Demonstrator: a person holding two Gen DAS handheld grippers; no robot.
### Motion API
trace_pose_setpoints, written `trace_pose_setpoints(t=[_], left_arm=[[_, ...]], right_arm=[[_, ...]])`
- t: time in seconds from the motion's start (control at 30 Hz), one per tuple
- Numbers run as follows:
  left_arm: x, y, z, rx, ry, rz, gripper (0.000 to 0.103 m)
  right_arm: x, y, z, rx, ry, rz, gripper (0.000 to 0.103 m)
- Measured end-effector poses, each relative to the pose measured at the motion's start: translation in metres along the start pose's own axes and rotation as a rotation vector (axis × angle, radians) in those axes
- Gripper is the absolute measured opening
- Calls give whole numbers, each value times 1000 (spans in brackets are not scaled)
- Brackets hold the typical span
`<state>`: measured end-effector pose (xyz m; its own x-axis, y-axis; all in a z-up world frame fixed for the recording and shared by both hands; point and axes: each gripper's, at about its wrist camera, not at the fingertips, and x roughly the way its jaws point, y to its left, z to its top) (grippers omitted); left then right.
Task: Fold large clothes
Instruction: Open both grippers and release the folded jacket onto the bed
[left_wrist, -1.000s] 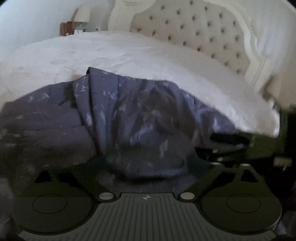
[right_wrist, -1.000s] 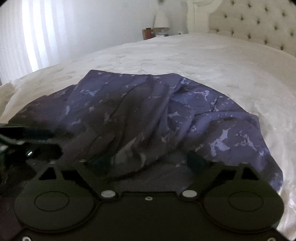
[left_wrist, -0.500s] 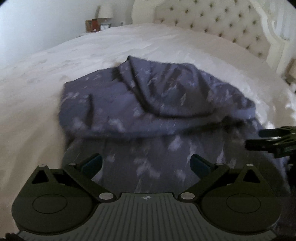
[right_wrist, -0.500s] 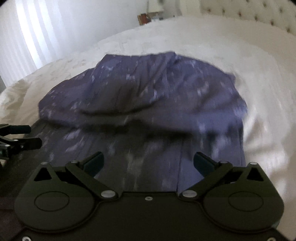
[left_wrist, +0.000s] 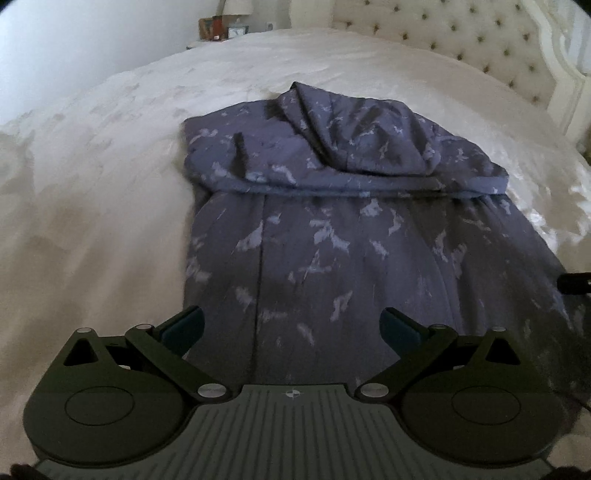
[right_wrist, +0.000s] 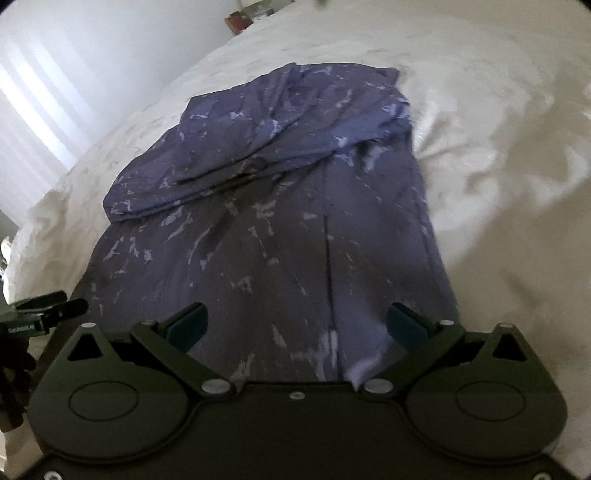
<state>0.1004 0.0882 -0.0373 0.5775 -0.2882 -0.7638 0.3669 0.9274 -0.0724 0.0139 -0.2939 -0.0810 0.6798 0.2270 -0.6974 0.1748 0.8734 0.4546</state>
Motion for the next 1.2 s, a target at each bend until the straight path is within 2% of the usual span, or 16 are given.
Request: trace_pose_setpoints(t=[0.27,0.6,0.77,0.97,1.13,1.2], left_arm=[[-23,17,-27,15,66,-20,103],[-11,28,-59,49,213,-43,103],[7,26,-56,68,288,-96,103],[17,25,-56,69,321,-122,103],[23,26,-53,67,346,-131,103],[24,27,-52,67,354,-136,103]], right_arm=[[-30,-10,-11,8,31,-52,102],[-33,-9,-23,-50,102,-81,102],[-23,-11,-24,-66,144,-96,102],[-27,-10,-21,-93,91,-153,102],[-8,-17,-17,-108,165,-166,103],[-1,-17,-16,-111,204,-142,103]])
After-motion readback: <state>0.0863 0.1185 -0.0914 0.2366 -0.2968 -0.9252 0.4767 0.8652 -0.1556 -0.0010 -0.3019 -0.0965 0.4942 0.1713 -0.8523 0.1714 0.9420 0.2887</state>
